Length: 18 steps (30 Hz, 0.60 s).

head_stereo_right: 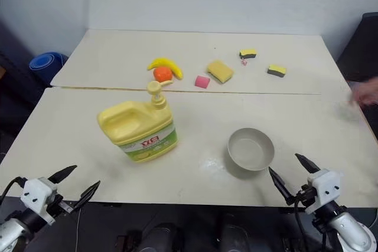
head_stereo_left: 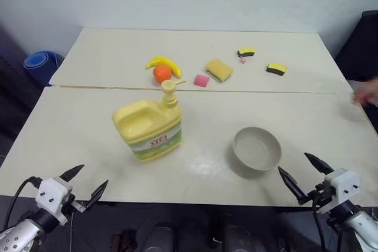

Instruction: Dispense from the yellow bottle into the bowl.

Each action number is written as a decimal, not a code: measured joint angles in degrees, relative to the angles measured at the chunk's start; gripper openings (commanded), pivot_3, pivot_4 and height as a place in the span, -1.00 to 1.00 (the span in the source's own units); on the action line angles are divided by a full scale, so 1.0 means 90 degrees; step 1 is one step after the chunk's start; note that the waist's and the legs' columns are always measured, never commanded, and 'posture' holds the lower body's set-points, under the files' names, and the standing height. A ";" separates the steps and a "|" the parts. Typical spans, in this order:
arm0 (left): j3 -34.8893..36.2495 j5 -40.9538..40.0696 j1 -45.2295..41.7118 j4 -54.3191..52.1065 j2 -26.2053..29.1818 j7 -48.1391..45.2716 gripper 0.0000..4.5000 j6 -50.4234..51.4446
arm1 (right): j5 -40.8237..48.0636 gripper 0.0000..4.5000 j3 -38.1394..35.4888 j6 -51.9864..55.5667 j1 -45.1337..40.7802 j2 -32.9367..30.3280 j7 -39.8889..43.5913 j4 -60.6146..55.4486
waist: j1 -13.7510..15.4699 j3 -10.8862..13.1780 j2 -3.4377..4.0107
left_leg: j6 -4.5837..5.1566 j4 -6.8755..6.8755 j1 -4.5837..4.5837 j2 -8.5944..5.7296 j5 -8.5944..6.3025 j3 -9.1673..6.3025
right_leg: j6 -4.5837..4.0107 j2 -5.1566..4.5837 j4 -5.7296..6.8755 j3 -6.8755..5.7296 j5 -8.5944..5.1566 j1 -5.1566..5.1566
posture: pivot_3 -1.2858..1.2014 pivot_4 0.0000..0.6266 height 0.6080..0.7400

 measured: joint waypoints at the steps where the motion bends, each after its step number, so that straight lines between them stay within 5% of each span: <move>1: -0.0025 -0.0003 0.0002 -0.0053 -0.0028 0.0014 0.98 0.0064 | -0.0005 1.00 0.0005 0.0006 0.0036 0.0000 0.0009 -0.0057 | 0.0000 0.0000 0.0000 | -0.0002 0.0000 0.0000 0.0000 0.0001 0.0000 | 0.0000 0.0000 0.0000 0.0000 0.0000 0.0000 | 0.03 -0.52 1.00; 7: -0.0195 -0.1441 0.0172 -0.1204 0.0447 -0.0850 0.98 0.1216 | 0.0052 1.00 0.0336 0.0859 0.0319 -0.0553 0.0223 -0.1371 | -0.0003 0.0002 -0.0001 | -0.0007 0.0005 0.0003 0.0007 -0.0002 -0.0001 | -0.0006 0.0000 0.0005 0.0005 -0.0003 0.0001 | 0.03 -0.52 1.00; 13: -0.0194 -0.2733 -0.0086 -0.2390 0.1301 -0.1498 0.98 0.2386 | -0.0304 1.00 0.1347 0.2783 -0.0720 -0.0898 -0.0311 -0.2022 | -0.0004 0.0009 0.0027 | -0.0025 0.0007 0.0003 0.0009 0.0005 -0.0003 | -0.0016 0.0006 0.0010 0.0003 -0.0008 -0.0002 | 0.03 -0.52 1.00; 18: -0.0187 -0.2736 -0.0201 -0.2448 0.1303 -0.1504 0.98 0.2589 | -0.0783 1.00 0.2002 0.3391 -0.1267 -0.0829 -0.0629 -0.1845 | 0.0003 0.0010 0.0024 | -0.0047 0.0007 -0.0014 0.0011 0.0010 -0.0012 | -0.0015 0.0032 -0.0002 -0.0011 -0.0014 -0.0006 | 0.03 -0.52 1.00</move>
